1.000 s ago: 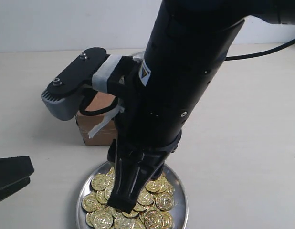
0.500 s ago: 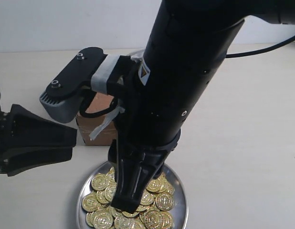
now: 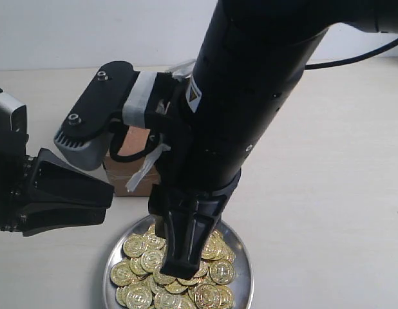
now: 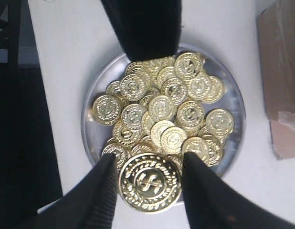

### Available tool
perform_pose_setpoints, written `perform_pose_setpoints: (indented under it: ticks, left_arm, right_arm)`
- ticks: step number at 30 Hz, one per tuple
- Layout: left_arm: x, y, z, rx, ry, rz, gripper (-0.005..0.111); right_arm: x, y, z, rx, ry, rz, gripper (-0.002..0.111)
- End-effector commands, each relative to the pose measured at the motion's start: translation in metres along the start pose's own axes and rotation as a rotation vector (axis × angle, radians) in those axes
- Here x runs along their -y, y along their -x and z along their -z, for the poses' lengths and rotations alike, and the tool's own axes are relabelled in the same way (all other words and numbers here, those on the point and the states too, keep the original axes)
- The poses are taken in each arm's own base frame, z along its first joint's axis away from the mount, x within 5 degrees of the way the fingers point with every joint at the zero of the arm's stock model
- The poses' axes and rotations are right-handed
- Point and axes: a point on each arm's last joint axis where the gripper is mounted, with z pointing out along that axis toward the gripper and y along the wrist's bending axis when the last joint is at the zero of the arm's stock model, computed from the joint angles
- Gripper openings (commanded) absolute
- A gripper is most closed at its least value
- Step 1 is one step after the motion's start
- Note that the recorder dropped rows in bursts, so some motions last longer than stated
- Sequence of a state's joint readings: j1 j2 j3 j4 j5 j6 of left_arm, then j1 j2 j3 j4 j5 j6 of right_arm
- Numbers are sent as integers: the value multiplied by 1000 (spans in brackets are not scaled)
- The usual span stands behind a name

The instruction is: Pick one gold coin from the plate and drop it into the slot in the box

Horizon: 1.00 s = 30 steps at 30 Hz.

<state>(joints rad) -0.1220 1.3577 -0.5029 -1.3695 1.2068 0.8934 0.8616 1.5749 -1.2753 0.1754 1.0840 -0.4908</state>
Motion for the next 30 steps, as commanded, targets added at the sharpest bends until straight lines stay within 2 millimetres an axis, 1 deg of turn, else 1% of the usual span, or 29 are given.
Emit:
perform_pose_setpoints:
  ticks: [1,5,10,18,30]
  left_arm:
    - [5,0,-4,-12,-30,-37,43]
    - [12,-2,-11,-47,-45,-91,43]
    - [17,4,-13,-48,-54,-122,43]
    - [12,12,-17,-43,-64,-85,43]
    - [9,17,-19,-18,-86,-58,43]
  right_arm:
    - [4,3,1,38,-43,79,32]
    - [4,4,1,53,-51,88,32]
    - [4,4,1,54,-49,90,32]
    - [3,5,1,62,-35,81,32]
    - [3,5,1,62,-35,88,32]
